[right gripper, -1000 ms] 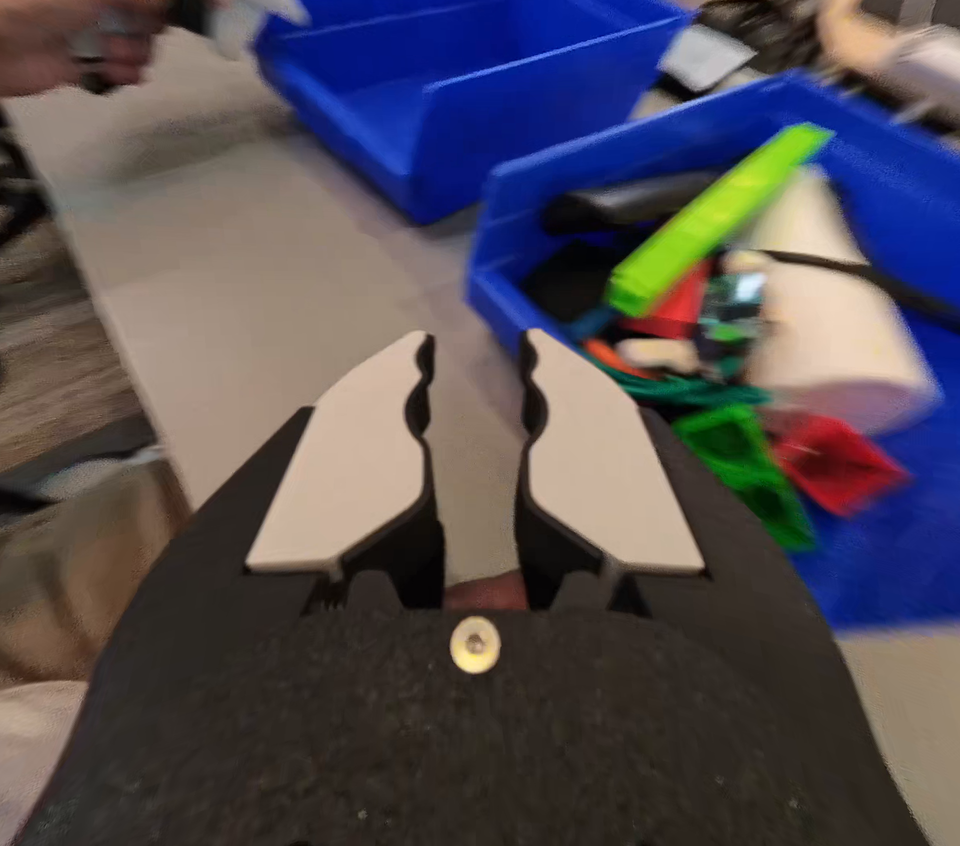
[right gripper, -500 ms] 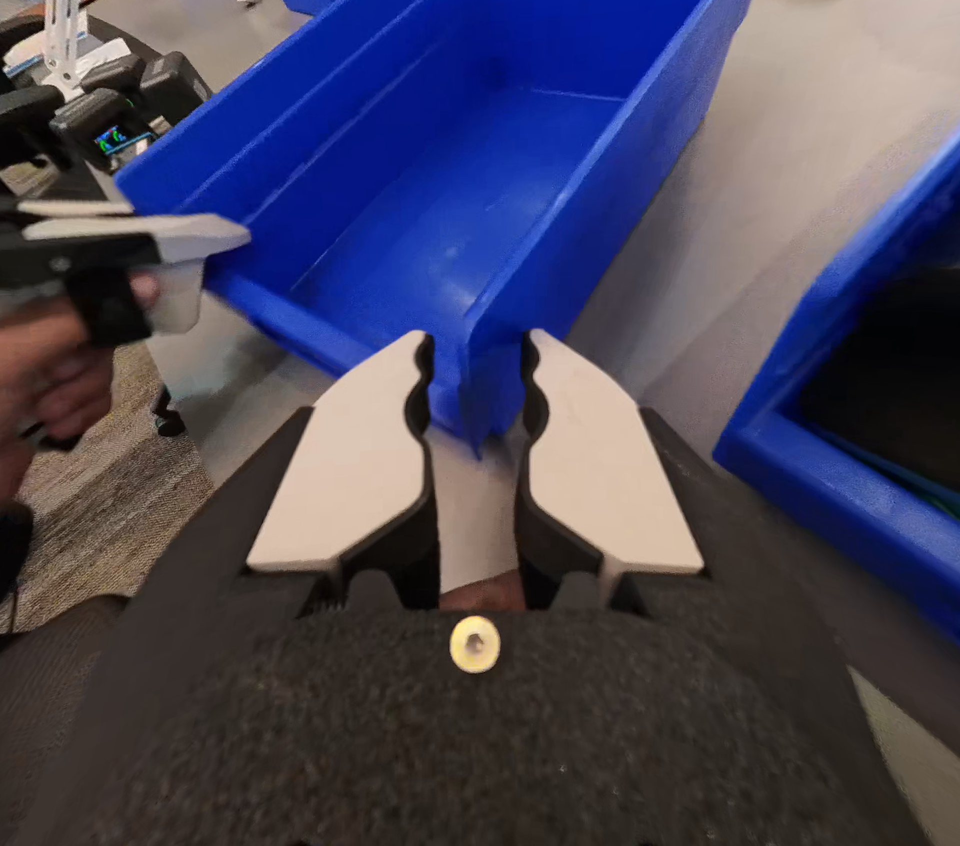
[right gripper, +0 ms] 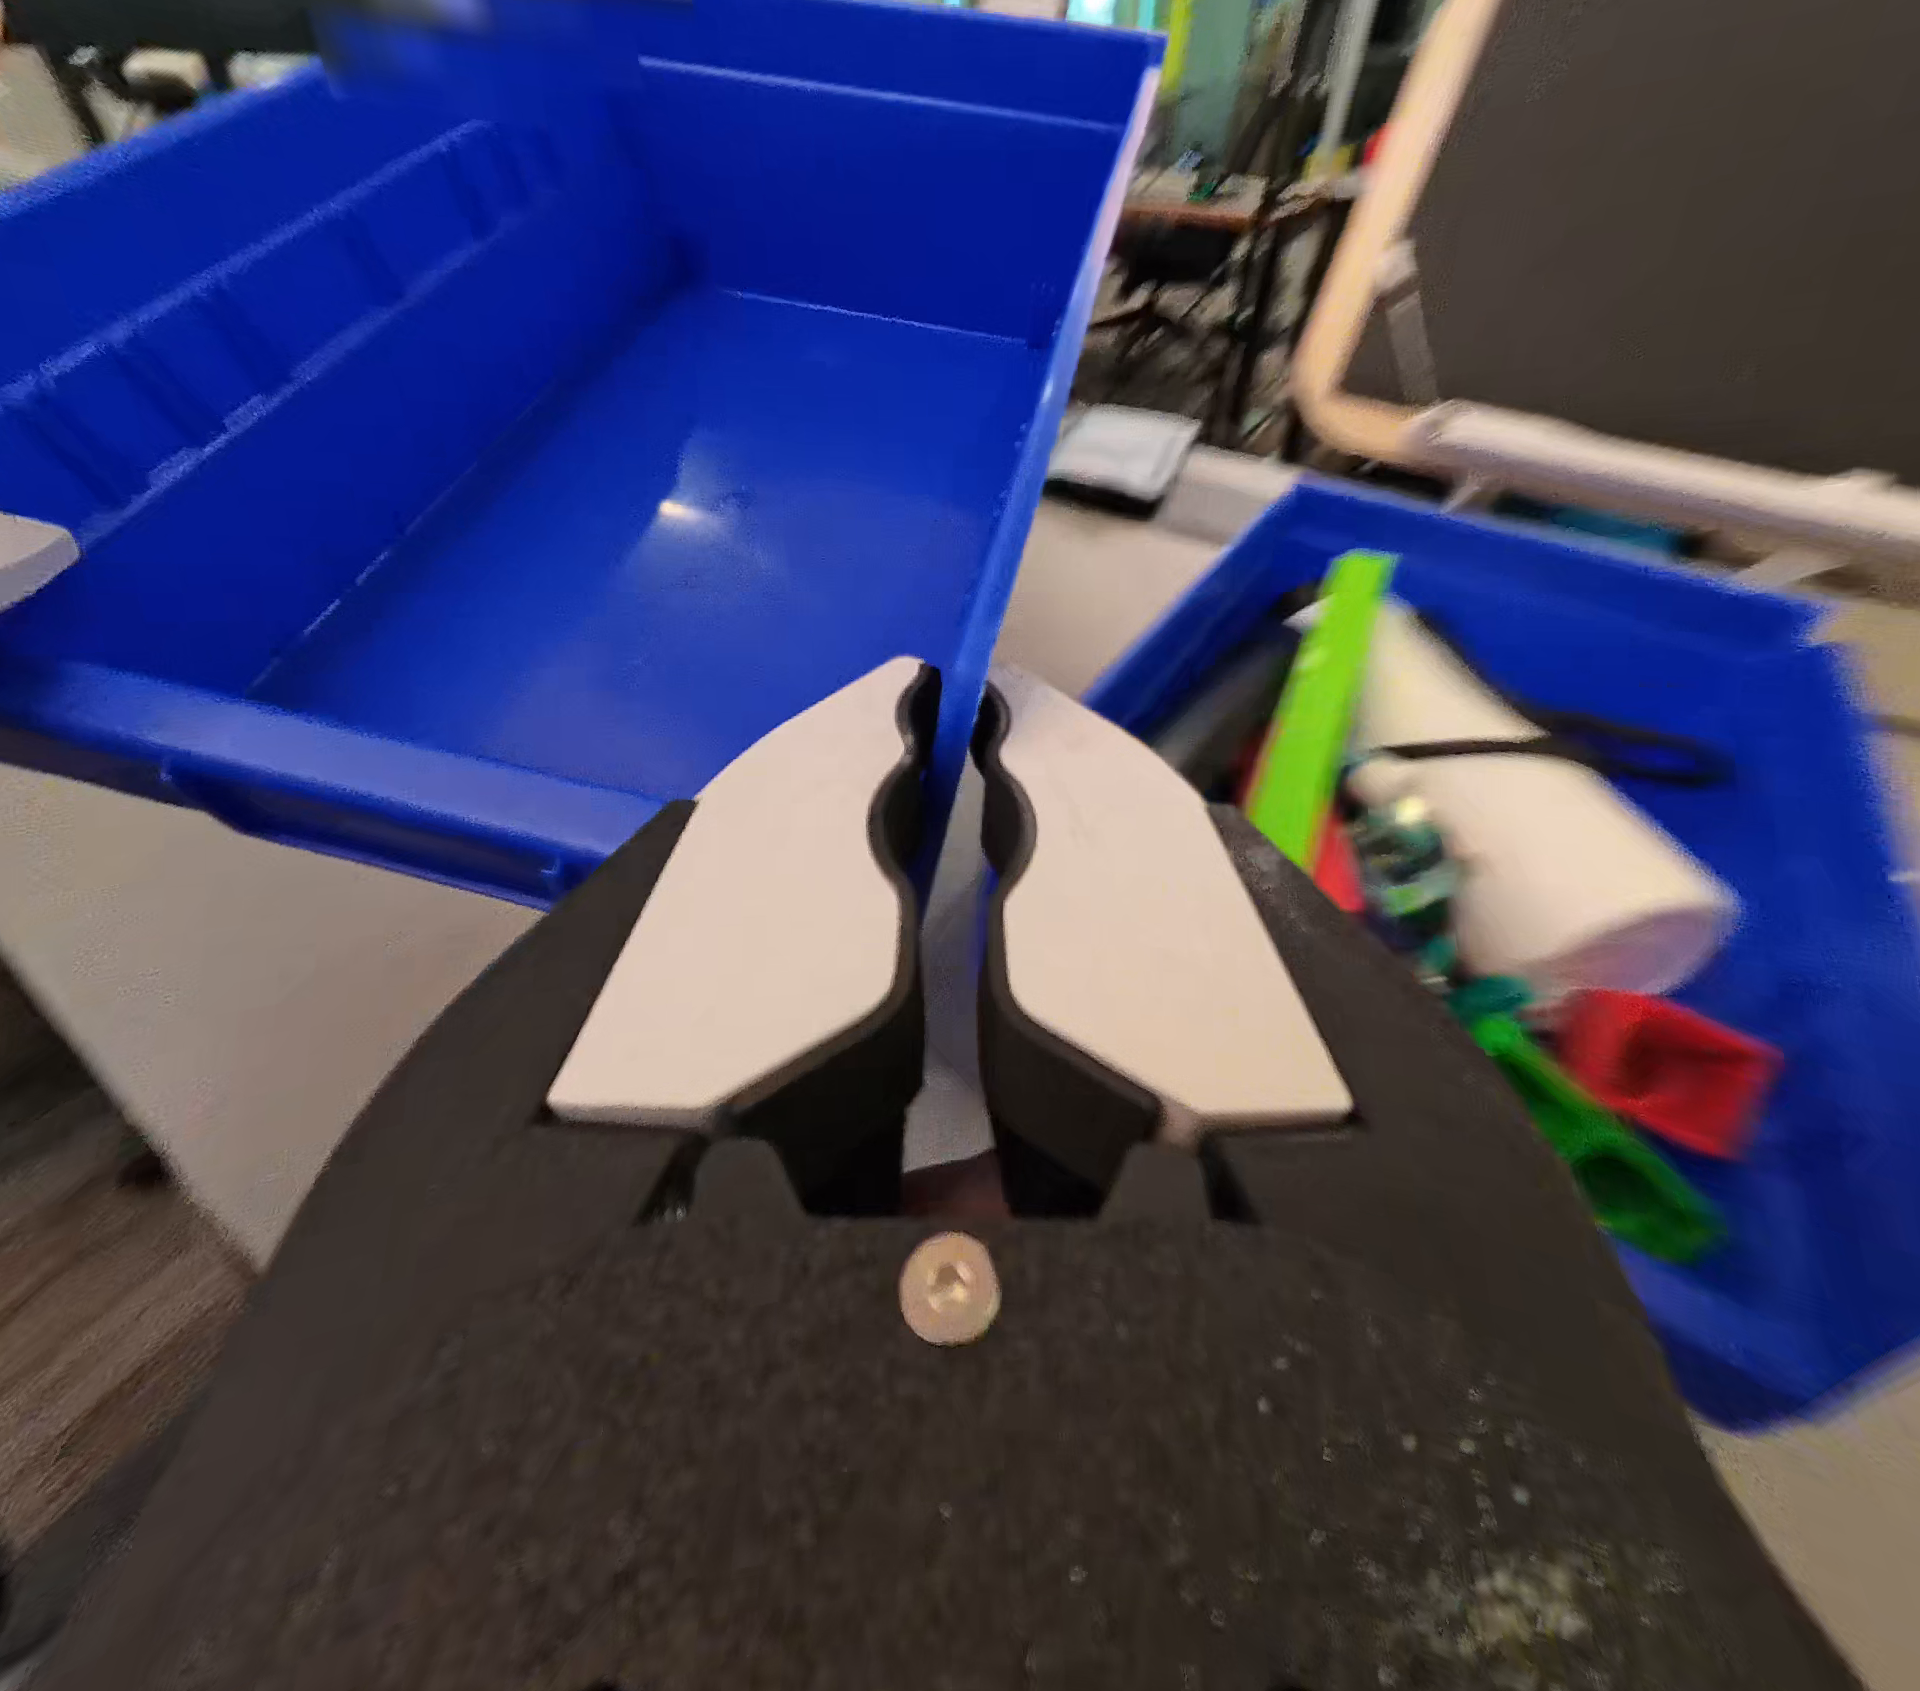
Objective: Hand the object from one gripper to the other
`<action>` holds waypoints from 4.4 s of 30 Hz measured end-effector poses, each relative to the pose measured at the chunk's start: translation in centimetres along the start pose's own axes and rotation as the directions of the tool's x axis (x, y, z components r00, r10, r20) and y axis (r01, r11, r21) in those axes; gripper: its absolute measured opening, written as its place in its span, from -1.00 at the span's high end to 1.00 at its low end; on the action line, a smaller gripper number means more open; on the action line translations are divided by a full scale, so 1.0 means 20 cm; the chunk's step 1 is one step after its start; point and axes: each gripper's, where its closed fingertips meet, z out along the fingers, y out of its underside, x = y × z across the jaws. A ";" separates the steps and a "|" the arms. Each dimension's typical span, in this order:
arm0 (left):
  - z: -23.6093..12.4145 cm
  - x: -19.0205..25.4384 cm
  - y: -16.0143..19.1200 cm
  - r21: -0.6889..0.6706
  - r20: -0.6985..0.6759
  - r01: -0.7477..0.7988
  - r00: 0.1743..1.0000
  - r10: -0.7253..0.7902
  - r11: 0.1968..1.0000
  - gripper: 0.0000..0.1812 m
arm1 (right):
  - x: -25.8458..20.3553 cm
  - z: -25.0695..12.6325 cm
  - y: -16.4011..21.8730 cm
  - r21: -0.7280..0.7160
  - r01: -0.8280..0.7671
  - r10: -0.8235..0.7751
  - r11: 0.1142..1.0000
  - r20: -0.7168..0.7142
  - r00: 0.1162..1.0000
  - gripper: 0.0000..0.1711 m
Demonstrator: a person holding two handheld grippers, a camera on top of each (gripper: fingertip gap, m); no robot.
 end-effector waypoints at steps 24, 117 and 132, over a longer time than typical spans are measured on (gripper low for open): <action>0.35 2.88 -0.14 0.046 -0.687 -0.250 0.695 0.212 0.967 0.92 | 2.50 -1.18 0.51 -0.076 -0.267 0.164 0.961 -0.623 0.765 0.96; 0.93 -0.38 0.28 -0.218 -0.039 0.233 0.968 -0.246 0.948 0.66 | 0.24 -0.01 0.37 -0.351 -0.055 0.199 0.935 0.389 0.900 0.62; 0.53 0.35 0.23 -0.206 -0.338 0.281 0.879 -0.338 0.937 0.63 | 1.90 -0.91 0.35 0.026 -0.031 0.039 0.999 -0.393 0.919 0.66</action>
